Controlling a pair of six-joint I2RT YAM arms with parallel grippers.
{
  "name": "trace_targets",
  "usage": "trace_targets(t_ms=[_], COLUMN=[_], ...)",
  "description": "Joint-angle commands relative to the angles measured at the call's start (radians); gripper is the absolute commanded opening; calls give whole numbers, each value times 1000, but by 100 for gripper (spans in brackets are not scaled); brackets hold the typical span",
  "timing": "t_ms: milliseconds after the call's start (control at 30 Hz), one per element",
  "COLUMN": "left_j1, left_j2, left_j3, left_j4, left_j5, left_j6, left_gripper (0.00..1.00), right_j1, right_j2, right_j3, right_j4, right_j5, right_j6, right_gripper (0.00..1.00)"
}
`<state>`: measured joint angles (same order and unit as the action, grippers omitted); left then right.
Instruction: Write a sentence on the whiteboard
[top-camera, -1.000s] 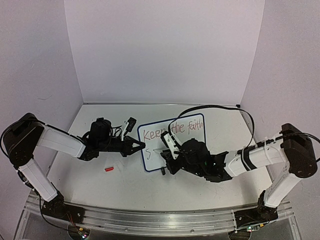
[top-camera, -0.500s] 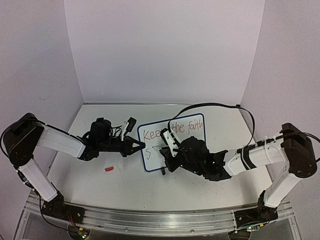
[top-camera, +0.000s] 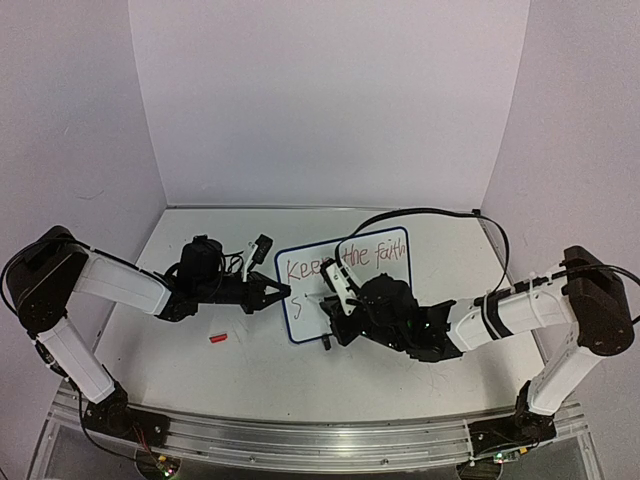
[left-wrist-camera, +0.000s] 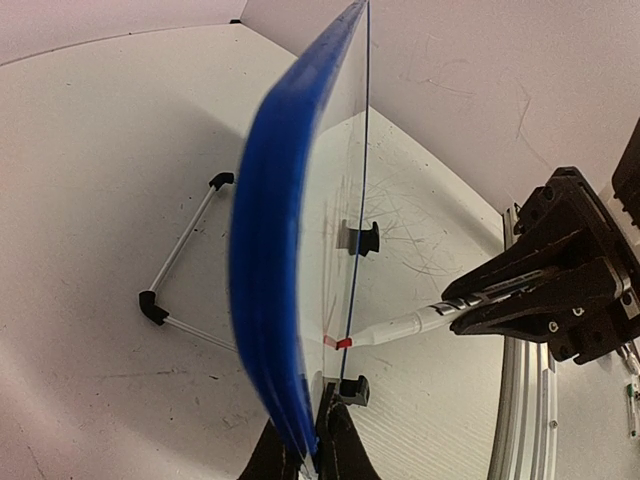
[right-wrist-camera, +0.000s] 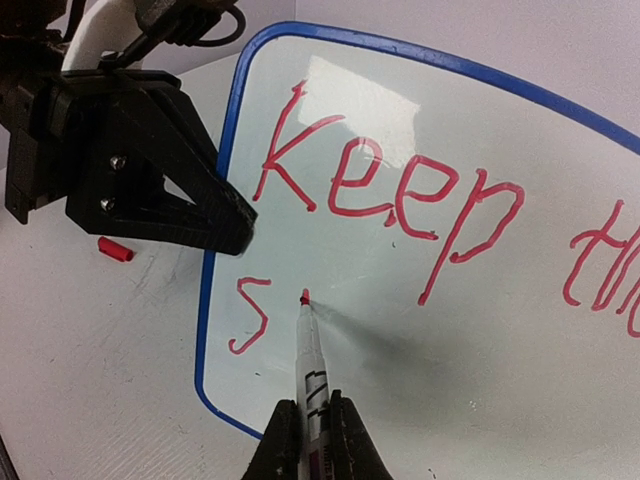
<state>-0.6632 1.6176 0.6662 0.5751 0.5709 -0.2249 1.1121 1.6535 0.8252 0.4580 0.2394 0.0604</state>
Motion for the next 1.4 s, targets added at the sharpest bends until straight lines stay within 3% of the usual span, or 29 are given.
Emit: trace_targets(t_ms=[0, 900, 1133, 1233, 1367], left_j1=[17, 17, 17, 17, 18], left_j2=[-7, -6, -6, -9, -13], left_j3=[-11, -13, -17, -17, -19], left_j4=[-64, -64, -65, -64, -64], left_j5=[-179, -177, -178, -179, -180], left_j6=[85, 85, 84, 84, 84], left_gripper=[0, 0, 0, 0, 0], right_j1=[2, 21, 20, 21, 20], right_j2=[9, 31, 10, -27, -78], right_j3=[4, -31, -44, -58, -94], right_j4=[-32, -69, -80, -65, 35], right_j5=[11, -14, 51, 81, -7], right_j6=[27, 66, 79, 73, 30], right_gripper=[0, 0, 0, 0, 0])
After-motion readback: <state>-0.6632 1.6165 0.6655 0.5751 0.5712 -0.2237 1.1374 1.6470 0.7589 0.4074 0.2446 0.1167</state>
